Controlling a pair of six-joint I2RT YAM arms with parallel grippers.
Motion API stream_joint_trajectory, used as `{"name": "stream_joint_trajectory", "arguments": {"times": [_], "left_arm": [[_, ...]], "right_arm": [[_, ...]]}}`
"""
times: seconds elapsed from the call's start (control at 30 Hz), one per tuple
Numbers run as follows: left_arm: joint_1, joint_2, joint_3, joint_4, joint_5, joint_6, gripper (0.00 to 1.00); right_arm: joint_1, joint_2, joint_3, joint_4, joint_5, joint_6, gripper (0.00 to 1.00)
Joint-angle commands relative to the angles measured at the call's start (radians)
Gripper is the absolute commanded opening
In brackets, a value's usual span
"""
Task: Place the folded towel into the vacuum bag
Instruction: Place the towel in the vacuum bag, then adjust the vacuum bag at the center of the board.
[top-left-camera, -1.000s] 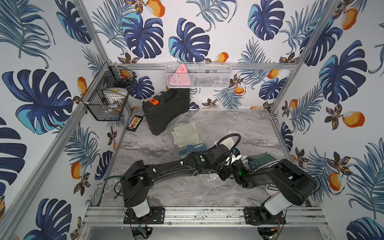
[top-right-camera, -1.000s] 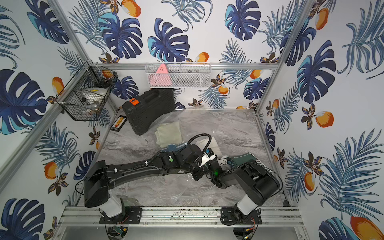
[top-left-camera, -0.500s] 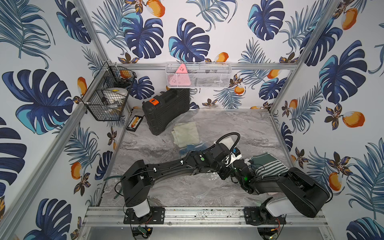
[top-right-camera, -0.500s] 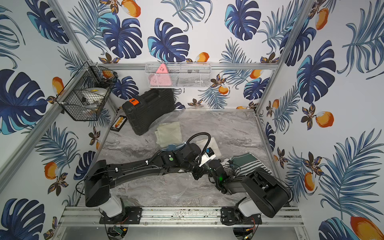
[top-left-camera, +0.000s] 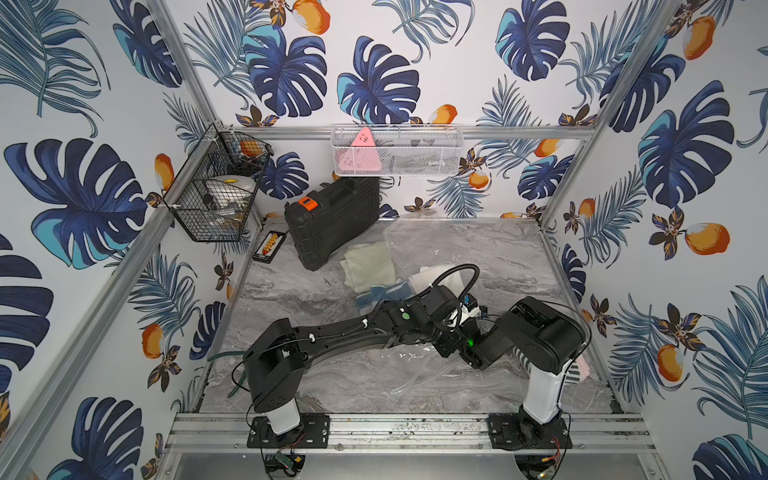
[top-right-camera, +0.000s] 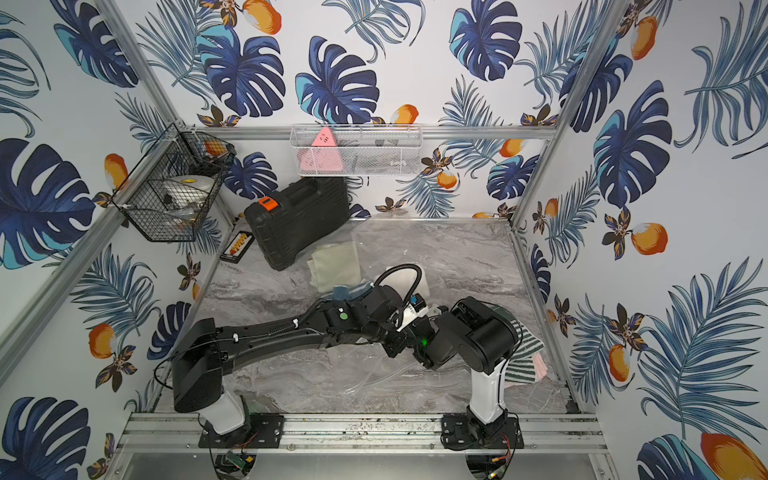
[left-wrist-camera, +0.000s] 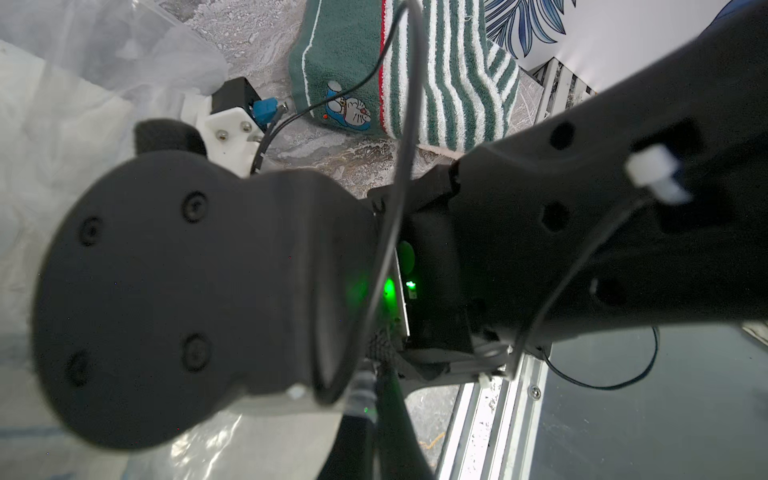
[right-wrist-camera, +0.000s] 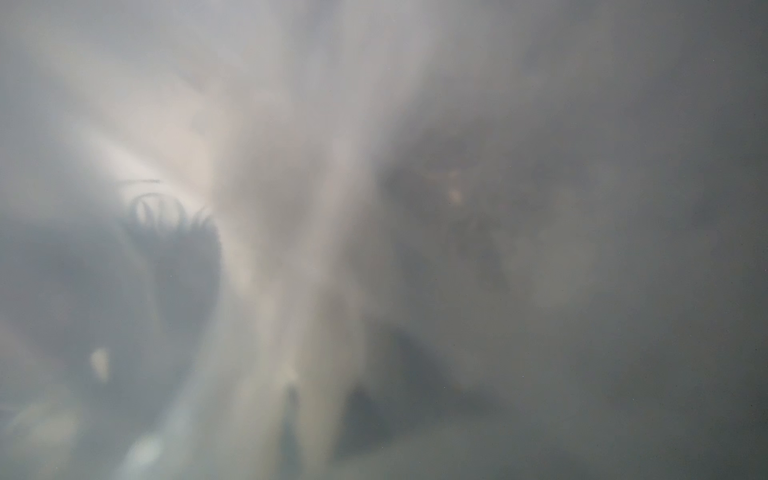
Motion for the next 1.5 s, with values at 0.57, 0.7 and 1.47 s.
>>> {"name": "stream_joint_trajectory", "arguments": {"times": [0.57,0.7,1.47], "left_arm": [[0.107,-0.165,-0.128,0.237,0.041,-0.216,0.13],[0.128,-0.190,-0.136,0.247,-0.025,-0.260,0.17],[0.160,-0.198,-0.370,0.437,-0.066,-0.447,0.48]], "right_arm": [[0.093,-0.912,-0.037,-1.427,-0.273,-0.337,0.57],[0.093,-1.007,0.137,-1.746,-0.221,-0.460,0.58],[-0.088,-0.532,0.860,-2.001,-0.272,-1.040,0.68]]}}
